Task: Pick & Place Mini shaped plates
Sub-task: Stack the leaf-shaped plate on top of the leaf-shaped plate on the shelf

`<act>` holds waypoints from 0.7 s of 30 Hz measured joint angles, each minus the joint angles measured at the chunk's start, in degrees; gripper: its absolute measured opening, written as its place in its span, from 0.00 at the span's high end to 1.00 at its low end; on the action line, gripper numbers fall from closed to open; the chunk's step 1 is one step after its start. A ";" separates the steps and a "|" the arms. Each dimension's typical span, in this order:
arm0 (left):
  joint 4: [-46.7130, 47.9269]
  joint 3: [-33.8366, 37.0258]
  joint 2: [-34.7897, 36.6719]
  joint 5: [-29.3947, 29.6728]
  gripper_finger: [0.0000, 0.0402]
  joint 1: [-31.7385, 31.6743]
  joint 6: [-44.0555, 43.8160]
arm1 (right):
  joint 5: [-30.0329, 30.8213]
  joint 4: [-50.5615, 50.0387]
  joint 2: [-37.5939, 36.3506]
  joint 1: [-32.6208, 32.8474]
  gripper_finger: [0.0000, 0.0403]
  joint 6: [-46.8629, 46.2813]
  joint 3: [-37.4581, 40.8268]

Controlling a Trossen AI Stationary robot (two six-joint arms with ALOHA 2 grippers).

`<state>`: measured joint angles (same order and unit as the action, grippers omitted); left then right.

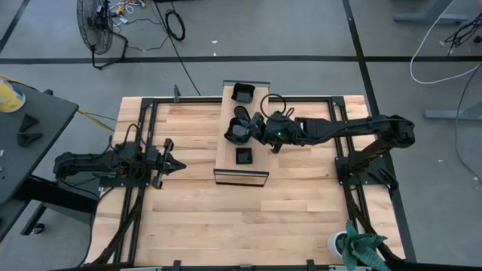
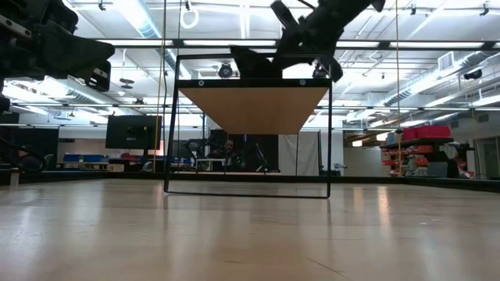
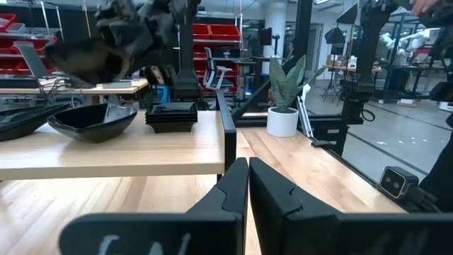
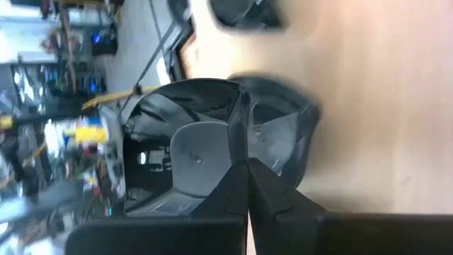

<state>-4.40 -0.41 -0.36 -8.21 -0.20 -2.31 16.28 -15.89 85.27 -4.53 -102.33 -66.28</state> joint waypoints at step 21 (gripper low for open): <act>-0.02 -0.02 0.00 0.00 0.95 0.00 0.01 | 0.08 2.83 0.00 0.47 0.93 -1.89 3.32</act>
<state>-4.43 -0.43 -0.36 -8.21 -0.20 -2.30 16.36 -13.06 85.27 -4.05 -104.22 -62.96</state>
